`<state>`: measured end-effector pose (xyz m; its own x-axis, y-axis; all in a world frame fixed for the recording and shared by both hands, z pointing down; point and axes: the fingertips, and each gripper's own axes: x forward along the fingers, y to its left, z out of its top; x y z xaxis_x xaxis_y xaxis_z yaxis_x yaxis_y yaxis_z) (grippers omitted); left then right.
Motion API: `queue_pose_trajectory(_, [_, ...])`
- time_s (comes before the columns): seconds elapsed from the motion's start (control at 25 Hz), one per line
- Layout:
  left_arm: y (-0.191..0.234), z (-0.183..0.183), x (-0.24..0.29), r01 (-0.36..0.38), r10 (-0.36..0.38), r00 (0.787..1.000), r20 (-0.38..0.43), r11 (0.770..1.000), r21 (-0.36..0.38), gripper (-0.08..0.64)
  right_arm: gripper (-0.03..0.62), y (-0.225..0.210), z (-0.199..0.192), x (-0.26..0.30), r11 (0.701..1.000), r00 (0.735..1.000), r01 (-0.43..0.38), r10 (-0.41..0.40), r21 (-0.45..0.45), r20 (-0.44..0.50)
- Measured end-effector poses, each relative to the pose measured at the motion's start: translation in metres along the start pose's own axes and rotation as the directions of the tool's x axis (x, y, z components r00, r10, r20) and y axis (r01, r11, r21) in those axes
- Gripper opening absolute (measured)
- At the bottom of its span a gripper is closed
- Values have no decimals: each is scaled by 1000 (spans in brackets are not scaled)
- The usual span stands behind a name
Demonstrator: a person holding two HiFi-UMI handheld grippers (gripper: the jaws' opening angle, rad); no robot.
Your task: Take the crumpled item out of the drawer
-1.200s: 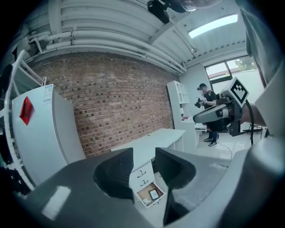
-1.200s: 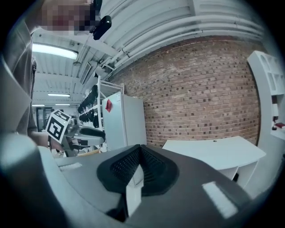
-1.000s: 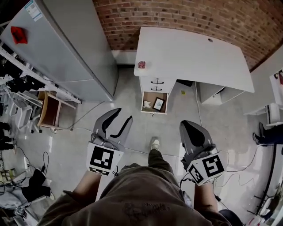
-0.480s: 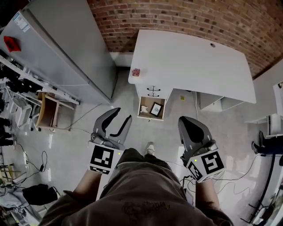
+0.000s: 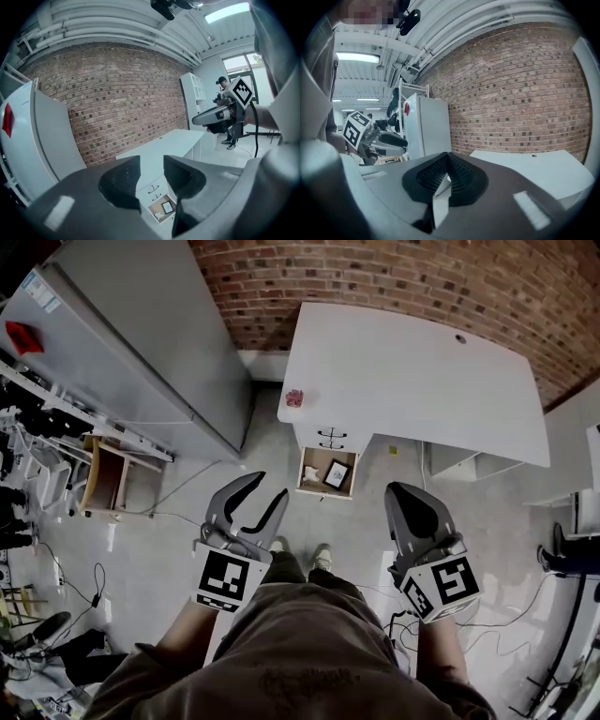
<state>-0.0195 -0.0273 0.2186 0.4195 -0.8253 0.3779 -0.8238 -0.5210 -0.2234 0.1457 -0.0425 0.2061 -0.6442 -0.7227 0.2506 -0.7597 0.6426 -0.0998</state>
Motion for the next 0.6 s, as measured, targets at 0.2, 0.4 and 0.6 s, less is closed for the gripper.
queue_pose_trajectory(0.2, [17, -6, 4, 16, -16, 1000, -3, 1000, 1, 152, 28, 9, 1, 16, 1000, 1000, 9, -10, -11, -21])
queue_pose_trajectory(0.4, [41, -6, 4, 34, -34, 999, 19, 999, 8, 152, 28, 17, 9, 33, 998, 999, 41, -42, -38, -24])
queue_pose_trajectory(0.6, [64, -12, 6, 64, -64, 998, 26, 998, 17, 152, 28, 28, 17, 51, 996, 997, 74, -74, -41, -21])
